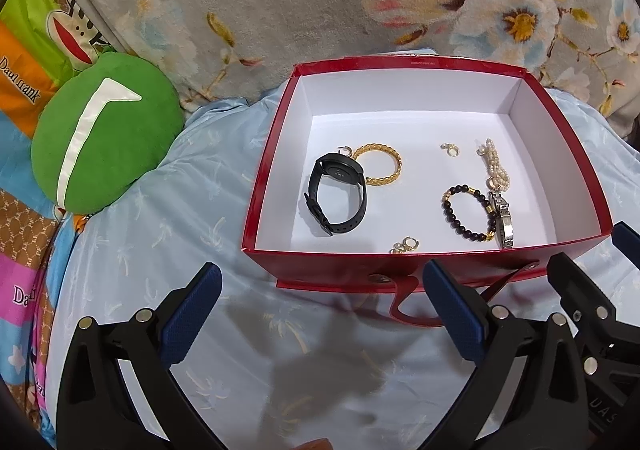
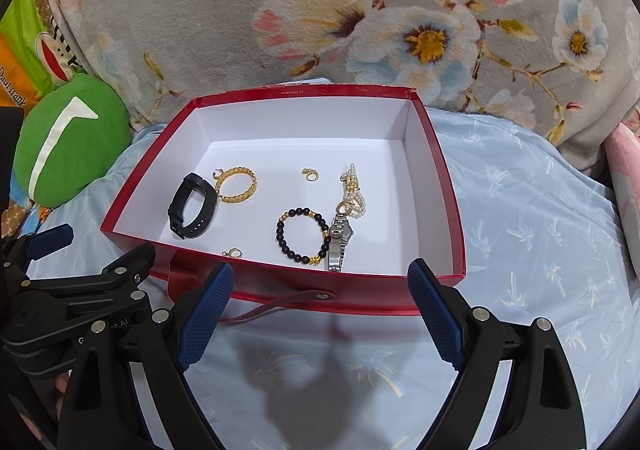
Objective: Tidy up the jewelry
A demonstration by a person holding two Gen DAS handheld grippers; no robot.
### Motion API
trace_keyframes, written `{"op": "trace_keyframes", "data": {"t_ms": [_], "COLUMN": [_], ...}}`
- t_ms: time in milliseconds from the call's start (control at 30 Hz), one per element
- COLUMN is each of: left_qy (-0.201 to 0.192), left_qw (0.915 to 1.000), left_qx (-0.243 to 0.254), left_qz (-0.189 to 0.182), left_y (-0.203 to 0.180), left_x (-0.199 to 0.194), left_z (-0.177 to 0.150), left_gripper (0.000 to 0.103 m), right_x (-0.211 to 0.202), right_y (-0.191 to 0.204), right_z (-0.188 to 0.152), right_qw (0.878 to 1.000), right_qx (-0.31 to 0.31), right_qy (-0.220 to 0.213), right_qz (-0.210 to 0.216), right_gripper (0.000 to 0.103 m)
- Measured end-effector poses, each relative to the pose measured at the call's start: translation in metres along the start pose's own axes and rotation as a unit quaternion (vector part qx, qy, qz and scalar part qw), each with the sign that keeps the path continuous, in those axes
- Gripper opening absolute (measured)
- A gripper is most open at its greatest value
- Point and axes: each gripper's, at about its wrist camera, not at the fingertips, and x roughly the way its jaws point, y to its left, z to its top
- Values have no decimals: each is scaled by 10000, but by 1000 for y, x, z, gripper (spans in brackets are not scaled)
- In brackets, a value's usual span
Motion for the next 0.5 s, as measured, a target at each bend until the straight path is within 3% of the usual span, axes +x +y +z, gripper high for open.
{"op": "trace_keyframes", "data": {"t_ms": [500], "left_qy": [14], "left_qw": [10000], "left_qx": [0], "left_qz": [1], "left_y": [1], "left_x": [1], "left_z": [-1], "left_gripper": [98], "right_x": [0], "right_y": [0], "right_z": [0], "right_qw": [10000], "right_qx": [-12], "right_qy": [2], "right_qz": [-8], "right_gripper": [86]}}
